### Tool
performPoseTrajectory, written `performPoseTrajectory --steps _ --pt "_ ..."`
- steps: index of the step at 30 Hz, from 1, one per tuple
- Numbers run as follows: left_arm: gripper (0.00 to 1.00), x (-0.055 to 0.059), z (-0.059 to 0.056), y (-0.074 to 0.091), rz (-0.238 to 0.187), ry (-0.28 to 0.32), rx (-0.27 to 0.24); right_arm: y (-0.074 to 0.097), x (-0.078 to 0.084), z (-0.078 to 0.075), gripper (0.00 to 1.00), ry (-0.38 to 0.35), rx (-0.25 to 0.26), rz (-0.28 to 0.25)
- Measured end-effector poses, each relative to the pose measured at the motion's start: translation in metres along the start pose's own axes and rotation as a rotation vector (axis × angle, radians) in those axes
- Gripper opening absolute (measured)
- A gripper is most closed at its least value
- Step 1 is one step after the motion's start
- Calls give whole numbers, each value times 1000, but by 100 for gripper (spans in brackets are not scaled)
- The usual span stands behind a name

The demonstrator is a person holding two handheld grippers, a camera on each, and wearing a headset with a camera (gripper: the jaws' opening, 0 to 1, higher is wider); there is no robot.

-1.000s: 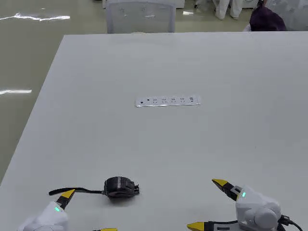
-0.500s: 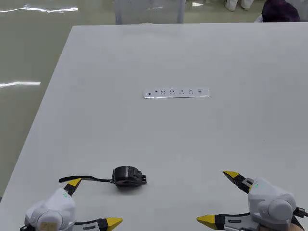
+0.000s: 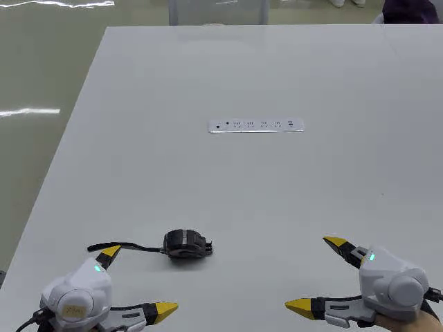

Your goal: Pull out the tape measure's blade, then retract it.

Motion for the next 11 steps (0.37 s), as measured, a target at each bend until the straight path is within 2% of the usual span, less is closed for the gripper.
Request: performPoseTrajectory --steps 11 --pt "99 -1 2 -1 2 -11 -4 1 0 -1 95 2 0 0"
Point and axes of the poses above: the centre of the closed fingertips' face, and the gripper's own axes: y roughly backward along the fingers, z roughly to its left, x roughly out of its underside, the point moved 8 cm from there along y, roughly backward along the fingers, and after that the axes turned 13 degrees about -x, right-handed, at the moved point
